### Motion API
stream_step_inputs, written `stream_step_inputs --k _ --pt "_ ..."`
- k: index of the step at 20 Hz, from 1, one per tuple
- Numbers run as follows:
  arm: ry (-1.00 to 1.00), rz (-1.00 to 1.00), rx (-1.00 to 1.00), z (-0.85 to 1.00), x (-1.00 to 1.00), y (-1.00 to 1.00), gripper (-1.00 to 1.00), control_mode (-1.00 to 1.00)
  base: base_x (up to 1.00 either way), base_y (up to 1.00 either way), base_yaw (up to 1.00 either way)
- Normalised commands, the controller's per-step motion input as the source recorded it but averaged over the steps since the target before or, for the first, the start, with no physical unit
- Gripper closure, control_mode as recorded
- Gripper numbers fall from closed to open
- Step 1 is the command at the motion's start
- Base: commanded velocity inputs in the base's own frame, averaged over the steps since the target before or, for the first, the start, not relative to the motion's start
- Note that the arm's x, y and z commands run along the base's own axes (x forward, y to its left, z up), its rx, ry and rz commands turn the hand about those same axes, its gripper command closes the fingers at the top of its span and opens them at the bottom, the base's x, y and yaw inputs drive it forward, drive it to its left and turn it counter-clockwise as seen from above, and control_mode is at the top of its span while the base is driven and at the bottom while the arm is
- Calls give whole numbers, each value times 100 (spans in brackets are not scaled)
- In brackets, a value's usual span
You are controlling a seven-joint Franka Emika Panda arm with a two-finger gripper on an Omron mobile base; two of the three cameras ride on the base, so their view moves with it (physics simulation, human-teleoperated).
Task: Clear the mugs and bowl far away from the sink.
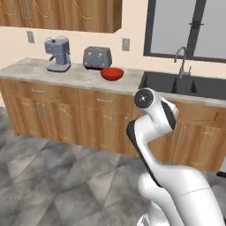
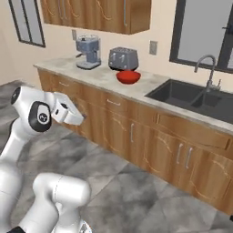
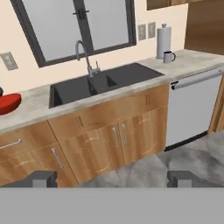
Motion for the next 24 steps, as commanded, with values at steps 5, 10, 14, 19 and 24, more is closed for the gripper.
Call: stream_step_inputs --k 5,10,14,19,24 --pt "0 0 0 0 0 0 -100 100 56 82 -30" --pt "0 0 0 0 0 0 -100 100 77 49 -22" --pt "0 0 0 0 0 0 -100 100 100 9 -18" --pt "0 0 0 0 0 0 -100 100 100 0 -12" --pt "0 0 0 0 0 0 -100 100 100 0 -8"
